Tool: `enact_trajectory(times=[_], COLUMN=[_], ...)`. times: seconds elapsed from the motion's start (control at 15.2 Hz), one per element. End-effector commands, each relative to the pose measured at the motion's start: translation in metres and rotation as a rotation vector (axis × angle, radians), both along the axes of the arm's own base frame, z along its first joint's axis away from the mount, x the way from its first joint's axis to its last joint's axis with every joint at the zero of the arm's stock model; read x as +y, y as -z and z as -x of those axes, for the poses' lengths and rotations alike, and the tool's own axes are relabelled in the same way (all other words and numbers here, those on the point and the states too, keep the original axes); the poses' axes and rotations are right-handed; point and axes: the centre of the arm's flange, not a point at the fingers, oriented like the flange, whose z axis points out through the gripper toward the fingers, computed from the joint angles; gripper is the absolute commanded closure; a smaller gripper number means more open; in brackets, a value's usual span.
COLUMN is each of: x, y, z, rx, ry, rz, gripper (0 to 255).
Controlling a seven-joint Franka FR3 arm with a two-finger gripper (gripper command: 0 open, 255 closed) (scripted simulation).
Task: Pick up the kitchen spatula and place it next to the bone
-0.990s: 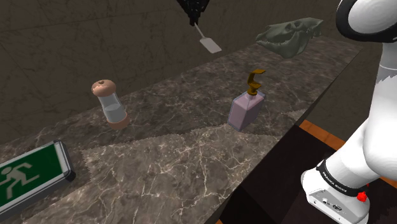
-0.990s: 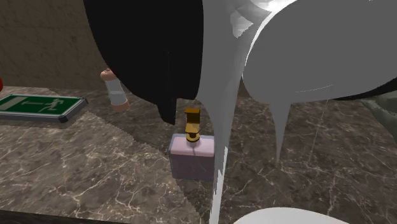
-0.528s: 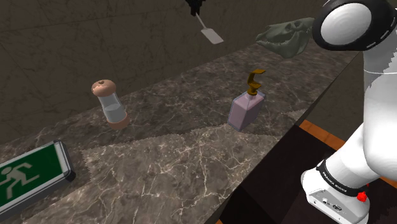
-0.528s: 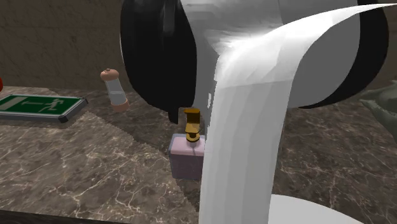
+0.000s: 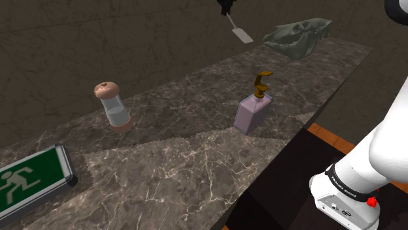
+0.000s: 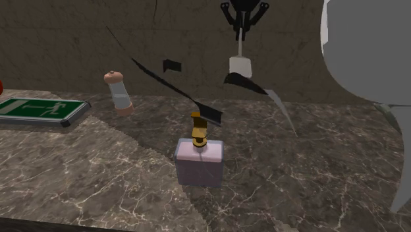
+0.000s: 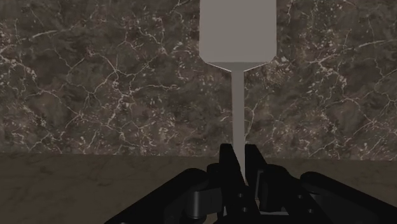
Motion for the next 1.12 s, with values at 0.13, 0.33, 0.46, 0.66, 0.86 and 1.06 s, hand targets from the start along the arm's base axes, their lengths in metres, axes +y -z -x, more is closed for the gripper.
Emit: enact_trajectory(times=[0.13,0.33,0.46,0.66,0.86,1.06], x=[-0.051,-0.088,-0.113,-0.150,-0.188,-0.225], y=[-0.001,-0.001,-0.001,-0.001,-0.001,-0.001], z=[0.017,0.030,0.038,0.051,0.064,0.077], rx=[0.000,0.000,0.000,0.000,0.000,0.000], ry=[-0.001,-0.001,-0.001,-0.001,-0.001,-0.001], rz=[0.000,0.000,0.000,0.000,0.000,0.000], gripper=[255,255,255,255,255,255])
